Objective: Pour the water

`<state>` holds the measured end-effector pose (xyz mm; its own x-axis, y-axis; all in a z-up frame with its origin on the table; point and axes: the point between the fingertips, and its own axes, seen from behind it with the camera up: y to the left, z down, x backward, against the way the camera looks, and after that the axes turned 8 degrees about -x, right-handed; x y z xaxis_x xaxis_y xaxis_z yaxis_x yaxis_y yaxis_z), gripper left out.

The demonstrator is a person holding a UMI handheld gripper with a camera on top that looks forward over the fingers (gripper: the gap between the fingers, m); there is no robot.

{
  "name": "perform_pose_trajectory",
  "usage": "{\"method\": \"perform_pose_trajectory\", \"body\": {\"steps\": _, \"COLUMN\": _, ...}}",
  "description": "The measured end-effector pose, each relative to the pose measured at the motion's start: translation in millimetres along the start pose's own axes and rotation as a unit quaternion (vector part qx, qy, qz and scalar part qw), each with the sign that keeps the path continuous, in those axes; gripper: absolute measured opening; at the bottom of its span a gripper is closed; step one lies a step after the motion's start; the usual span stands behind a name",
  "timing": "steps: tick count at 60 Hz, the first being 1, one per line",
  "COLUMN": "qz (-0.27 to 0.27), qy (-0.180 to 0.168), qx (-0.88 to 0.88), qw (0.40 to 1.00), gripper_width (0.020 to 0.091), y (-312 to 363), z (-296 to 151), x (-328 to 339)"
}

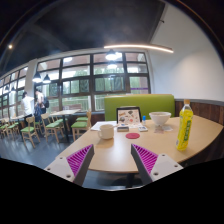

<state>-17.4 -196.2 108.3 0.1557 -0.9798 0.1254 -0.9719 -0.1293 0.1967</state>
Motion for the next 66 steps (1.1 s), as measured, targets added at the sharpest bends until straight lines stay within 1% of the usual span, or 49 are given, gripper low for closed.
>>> {"method": "perform_pose_trajectory", "body": {"steps": 7, "qz": 0.022, "qy": -0.001, "qx": -0.010, "qw": 1.000, "gripper_width": 0.0813, "y": -18.2, "z": -0.7, "x": -3.8}}
{"method": "perform_pose_trajectory", "body": {"steps": 11, "qz": 0.035, "qy": -0.009, "qx": -0.014, "qw": 0.999, "gripper_width": 0.0811, "y": -37.4, "z": -8.6, "x": -2.9}}
{"method": "perform_pose_trajectory", "body": {"steps": 15, "qz": 0.062, "qy": -0.020, "qx": -0.011, "qw": 0.998, "gripper_width": 0.0799, "y": -70.4, "z": -20.6, "x": 0.0}}
{"method": "perform_pose_trajectory", "body": {"steps": 24, "qz": 0.135, "qy": -0.038, "qx": 0.005, "qw": 0.990, "gripper_width": 0.0805, "y": -160.4, "z": -42.2, "x": -7.7}}
{"method": "perform_pose_trajectory", "body": {"steps": 28, "qz": 0.166, "qy": -0.022, "qx": 0.013, "qw": 0.986, "gripper_width": 0.0806, "y": -203.3, "z": -43.6, "x": -14.0}}
{"method": "perform_pose_trajectory", "body": {"steps": 32, "qz": 0.191, "qy": -0.009, "qx": 0.021, "qw": 0.981, "gripper_width": 0.0808, "y": -232.4, "z": -48.7, "x": -31.9}}
{"method": "perform_pose_trajectory", "body": {"steps": 35, "qz": 0.206, "qy": 0.005, "qx": 0.026, "qw": 0.978, "gripper_width": 0.0807, "y": -257.7, "z": -47.7, "x": -36.6}}
{"method": "perform_pose_trajectory", "body": {"steps": 39, "qz": 0.218, "qy": 0.020, "qx": 0.031, "qw": 0.975, "gripper_width": 0.0805, "y": -281.7, "z": -48.1, "x": -58.9}}
{"method": "perform_pose_trajectory", "body": {"steps": 42, "qz": 0.227, "qy": 0.025, "qx": 0.033, "qw": 0.973, "gripper_width": 0.0804, "y": -300.0, "z": -51.4, "x": -70.6}}
{"method": "perform_pose_trajectory", "body": {"steps": 43, "qz": 0.229, "qy": 0.026, "qx": 0.033, "qw": 0.973, "gripper_width": 0.0807, "y": -304.8, "z": -53.7, "x": -65.2}}
{"method": "perform_pose_trajectory", "body": {"steps": 49, "qz": 0.238, "qy": 0.022, "qx": 0.031, "qw": 0.971, "gripper_width": 0.0808, "y": -333.9, "z": -58.2, "x": -97.1}}
{"method": "perform_pose_trajectory", "body": {"steps": 52, "qz": 0.233, "qy": 0.020, "qx": 0.028, "qw": 0.972, "gripper_width": 0.0798, "y": -340.5, "z": -60.9, "x": -108.7}}
{"method": "perform_pose_trajectory", "body": {"steps": 56, "qz": 0.234, "qy": 0.027, "qx": 0.018, "qw": 0.972, "gripper_width": 0.0420, "y": -347.9, "z": -55.3, "x": -121.7}}
{"method": "perform_pose_trajectory", "body": {"steps": 58, "qz": 0.234, "qy": 0.015, "qx": 0.010, "qw": 0.972, "gripper_width": 0.0417, "y": -348.9, "z": -58.2, "x": -126.4}}
{"method": "perform_pose_trajectory", "body": {"steps": 62, "qz": 0.243, "qy": 0.002, "qx": 0.023, "qw": 0.970, "gripper_width": 0.0407, "y": -352.3, "z": -60.2, "x": -130.9}}
{"method": "perform_pose_trajectory", "body": {"steps": 63, "qz": 0.243, "qy": 0.000, "qx": 0.030, "qw": 0.970, "gripper_width": 0.0425, "y": -350.1, "z": -61.0, "x": -131.2}}
{"method": "perform_pose_trajectory", "body": {"steps": 64, "qz": 0.240, "qy": -0.002, "qx": 0.037, "qw": 0.970, "gripper_width": 0.0373, "y": -348.4, "z": -62.1, "x": -133.0}}
{"method": "perform_pose_trajectory", "body": {"steps": 66, "qz": 0.238, "qy": -0.005, "qx": 0.049, "qw": 0.970, "gripper_width": 0.0365, "y": -346.1, "z": -62.8, "x": -135.7}}
